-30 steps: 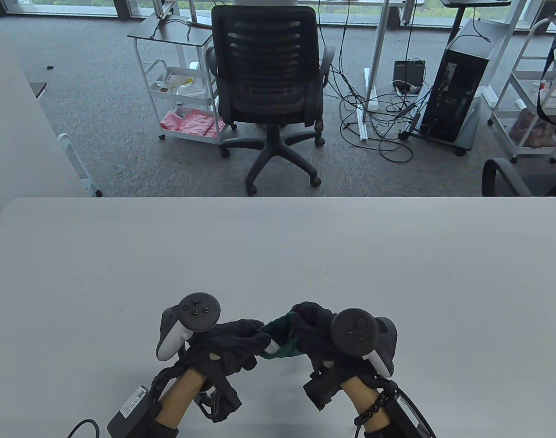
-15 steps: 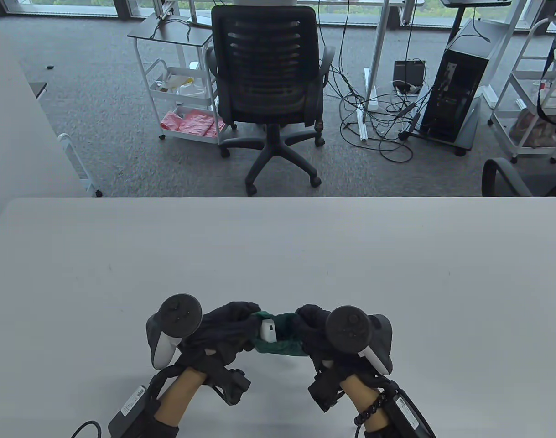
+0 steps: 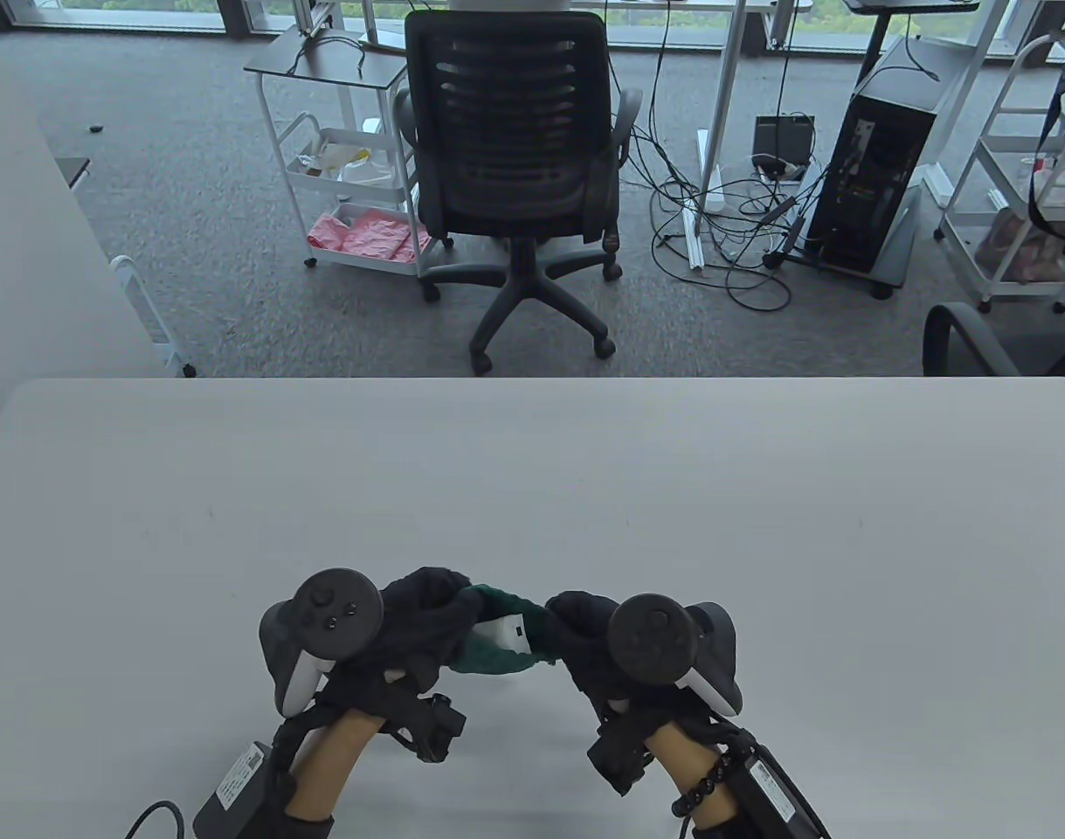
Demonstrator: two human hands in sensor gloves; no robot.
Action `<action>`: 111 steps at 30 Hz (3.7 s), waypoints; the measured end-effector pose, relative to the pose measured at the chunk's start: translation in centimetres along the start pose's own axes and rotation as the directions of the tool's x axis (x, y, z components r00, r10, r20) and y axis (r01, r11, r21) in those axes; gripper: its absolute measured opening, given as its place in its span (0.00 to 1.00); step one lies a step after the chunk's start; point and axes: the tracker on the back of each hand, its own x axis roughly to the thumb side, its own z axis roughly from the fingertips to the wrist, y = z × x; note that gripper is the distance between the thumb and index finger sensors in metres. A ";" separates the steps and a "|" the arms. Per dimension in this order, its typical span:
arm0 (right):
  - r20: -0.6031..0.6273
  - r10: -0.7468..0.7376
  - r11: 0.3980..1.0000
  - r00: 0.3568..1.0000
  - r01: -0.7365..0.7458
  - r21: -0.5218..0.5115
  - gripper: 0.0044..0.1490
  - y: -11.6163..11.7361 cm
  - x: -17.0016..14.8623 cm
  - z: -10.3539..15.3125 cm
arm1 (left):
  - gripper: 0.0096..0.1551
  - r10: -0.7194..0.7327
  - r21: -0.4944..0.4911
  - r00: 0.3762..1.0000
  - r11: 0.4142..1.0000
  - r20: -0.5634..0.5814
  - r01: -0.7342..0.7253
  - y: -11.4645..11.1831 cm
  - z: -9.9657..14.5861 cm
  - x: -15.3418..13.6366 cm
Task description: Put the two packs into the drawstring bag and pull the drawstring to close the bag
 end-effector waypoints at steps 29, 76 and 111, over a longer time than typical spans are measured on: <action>0.010 -0.209 0.947 0.978 0.199 0.251 0.51 -1.7 -3.8 -0.6 | 0.22 0.654 -0.181 0.742 0.719 -0.149 -0.671 -1.3 -1.7 -4.7; 0.217 0.034 0.994 0.976 -0.010 -0.110 0.22 -3.5 0.7 0.6 | 0.47 0.311 -0.297 0.927 0.923 0.208 -0.243 -3.5 -1.5 -0.9; 0.246 0.077 0.997 0.966 -0.081 0.008 0.24 -3.6 1.4 0.4 | 0.25 0.036 -0.181 0.914 0.983 0.404 0.041 -4.5 0.0 2.2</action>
